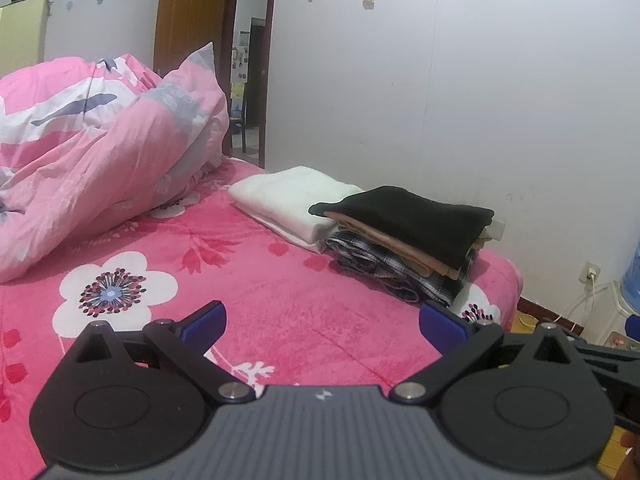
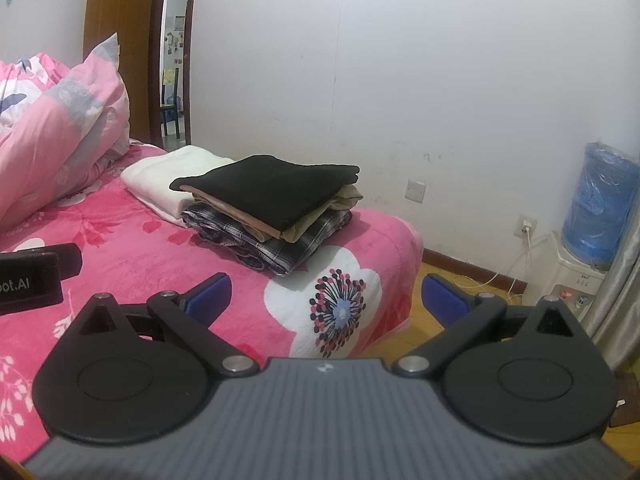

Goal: Fold clothes

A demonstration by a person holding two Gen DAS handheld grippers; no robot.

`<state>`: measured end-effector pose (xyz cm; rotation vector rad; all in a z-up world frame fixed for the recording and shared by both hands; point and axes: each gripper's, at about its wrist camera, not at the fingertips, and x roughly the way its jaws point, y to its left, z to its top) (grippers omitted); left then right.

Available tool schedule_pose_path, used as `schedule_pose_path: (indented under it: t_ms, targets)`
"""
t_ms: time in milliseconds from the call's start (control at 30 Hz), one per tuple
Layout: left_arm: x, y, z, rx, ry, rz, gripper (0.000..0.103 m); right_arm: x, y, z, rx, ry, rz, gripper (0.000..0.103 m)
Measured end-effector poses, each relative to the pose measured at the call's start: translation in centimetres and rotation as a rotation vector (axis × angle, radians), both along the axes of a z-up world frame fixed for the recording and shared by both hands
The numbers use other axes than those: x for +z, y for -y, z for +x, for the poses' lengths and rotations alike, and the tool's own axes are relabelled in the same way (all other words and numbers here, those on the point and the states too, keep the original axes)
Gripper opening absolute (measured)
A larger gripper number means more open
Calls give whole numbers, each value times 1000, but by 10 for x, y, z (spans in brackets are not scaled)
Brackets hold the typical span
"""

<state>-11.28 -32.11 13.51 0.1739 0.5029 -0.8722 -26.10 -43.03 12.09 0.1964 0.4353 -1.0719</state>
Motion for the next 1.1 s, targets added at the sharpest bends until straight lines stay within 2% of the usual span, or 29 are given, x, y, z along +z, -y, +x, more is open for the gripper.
schedule_pose_path:
  t_ms: [1100]
  targets:
    - [2,-8,12,21,1,-9,103,-1,2,7,-4,7,13,102]
